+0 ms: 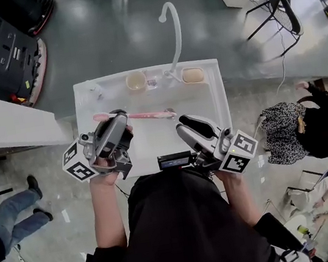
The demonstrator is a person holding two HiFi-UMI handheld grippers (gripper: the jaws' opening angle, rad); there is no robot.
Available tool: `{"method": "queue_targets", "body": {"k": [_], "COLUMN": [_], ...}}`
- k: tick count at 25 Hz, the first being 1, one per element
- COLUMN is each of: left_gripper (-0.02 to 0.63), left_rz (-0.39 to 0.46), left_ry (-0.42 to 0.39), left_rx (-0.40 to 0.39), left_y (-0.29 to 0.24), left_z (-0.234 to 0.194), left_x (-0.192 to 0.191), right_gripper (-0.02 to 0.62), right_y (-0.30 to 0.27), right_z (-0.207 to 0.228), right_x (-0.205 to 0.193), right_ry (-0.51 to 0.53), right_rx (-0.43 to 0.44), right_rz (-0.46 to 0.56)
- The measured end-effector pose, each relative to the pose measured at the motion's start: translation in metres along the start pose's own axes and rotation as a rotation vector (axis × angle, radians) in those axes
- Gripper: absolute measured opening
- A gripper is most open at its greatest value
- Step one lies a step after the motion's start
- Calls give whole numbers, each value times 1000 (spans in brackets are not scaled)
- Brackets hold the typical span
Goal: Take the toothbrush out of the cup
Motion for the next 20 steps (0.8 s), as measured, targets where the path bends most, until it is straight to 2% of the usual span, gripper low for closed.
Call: {"method": "queue_targets", "body": {"k": [11,20], "left_gripper": [31,31], "left_rz": [-34,-21], "left_ry": [62,100], "left_rx": [-93,-138], "left_y": [-7,-8], "left_z": [3,1], "left_x": [-9,-12], "right_gripper": [107,106], "right_y": [-3,-6], "right_z": [-12,-17], "right_x": [6,6], "right_ry": [-30,-13], "right_rx": [121,164], "right_rz": [31,19]}}
Point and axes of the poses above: the fingertips, and each gripper's own axes: y backward along the fingers, z to its right, x out of its top, the point moved 6 cm from there along y, backward along the fingers, and after that the axes turned 12 degrees about -x, right-handed, at the moved point
